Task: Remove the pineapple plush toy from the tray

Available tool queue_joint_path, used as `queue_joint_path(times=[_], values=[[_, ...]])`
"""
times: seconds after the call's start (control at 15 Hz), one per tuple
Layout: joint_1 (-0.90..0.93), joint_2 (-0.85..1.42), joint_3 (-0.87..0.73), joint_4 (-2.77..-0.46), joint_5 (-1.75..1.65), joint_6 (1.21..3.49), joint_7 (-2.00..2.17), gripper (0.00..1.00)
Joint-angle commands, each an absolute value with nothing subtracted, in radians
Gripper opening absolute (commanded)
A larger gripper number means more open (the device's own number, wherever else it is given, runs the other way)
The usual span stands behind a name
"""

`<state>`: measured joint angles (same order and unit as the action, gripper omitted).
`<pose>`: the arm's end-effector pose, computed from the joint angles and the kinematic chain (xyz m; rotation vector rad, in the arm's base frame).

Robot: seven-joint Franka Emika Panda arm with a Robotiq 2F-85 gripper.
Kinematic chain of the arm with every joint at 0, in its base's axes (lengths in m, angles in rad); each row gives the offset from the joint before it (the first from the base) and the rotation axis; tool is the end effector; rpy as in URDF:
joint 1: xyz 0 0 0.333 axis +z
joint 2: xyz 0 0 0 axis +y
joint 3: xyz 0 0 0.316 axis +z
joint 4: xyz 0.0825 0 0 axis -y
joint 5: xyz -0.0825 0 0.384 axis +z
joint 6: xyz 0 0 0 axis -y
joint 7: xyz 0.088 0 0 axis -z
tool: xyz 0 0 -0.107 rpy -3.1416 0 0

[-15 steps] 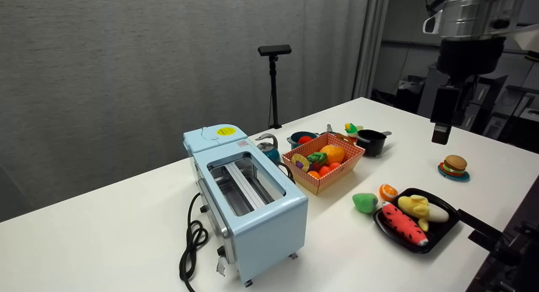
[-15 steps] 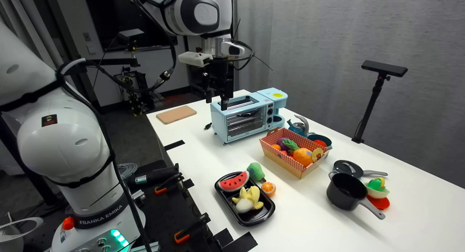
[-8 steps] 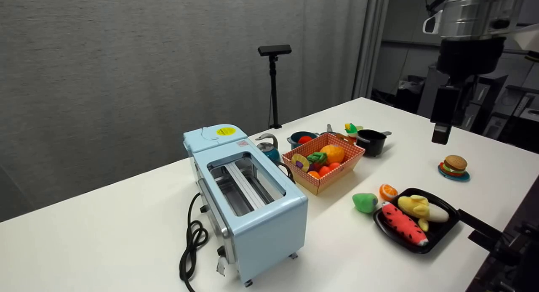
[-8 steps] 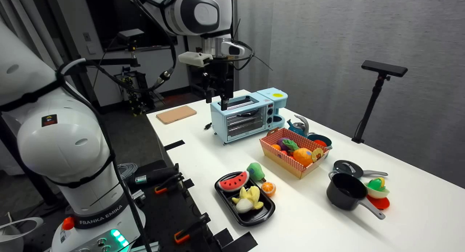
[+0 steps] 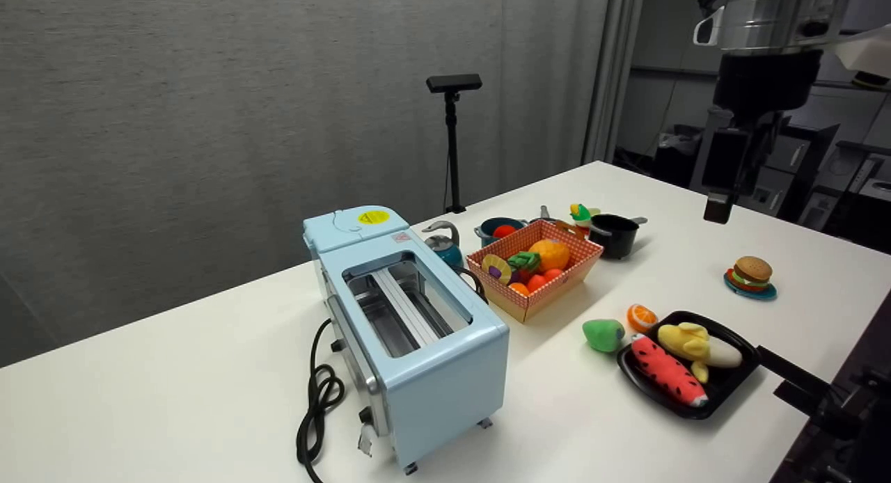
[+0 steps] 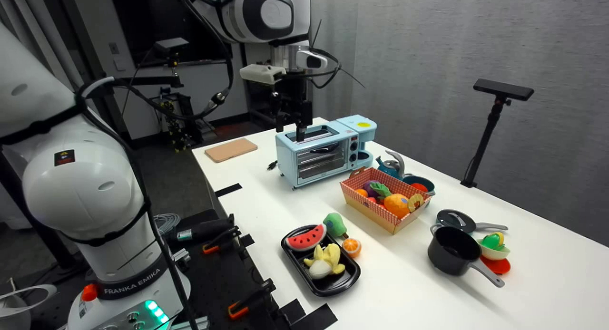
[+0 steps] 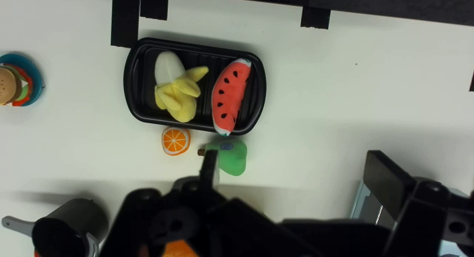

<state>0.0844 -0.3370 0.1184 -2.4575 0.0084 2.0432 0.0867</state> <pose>0.4147 0.0861 0.4138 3.0927 0.1607 -0.1149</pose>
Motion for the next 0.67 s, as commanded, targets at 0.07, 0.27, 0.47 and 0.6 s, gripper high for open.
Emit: queue_joint_path(times=[0.07,0.27,0.47,0.6], values=[[0.071,-0.242,0.107,-2.398,-0.043,2.101,0.075,1.00],[0.067,-0.159,0.114,-2.380,-0.110,2.206,0.093,1.00],[0.067,-0.052,0.112,-2.347,-0.179,2.304,0.106,1.00],[0.069,0.021,0.106,-2.315,-0.221,2.351,0.114,1.00]])
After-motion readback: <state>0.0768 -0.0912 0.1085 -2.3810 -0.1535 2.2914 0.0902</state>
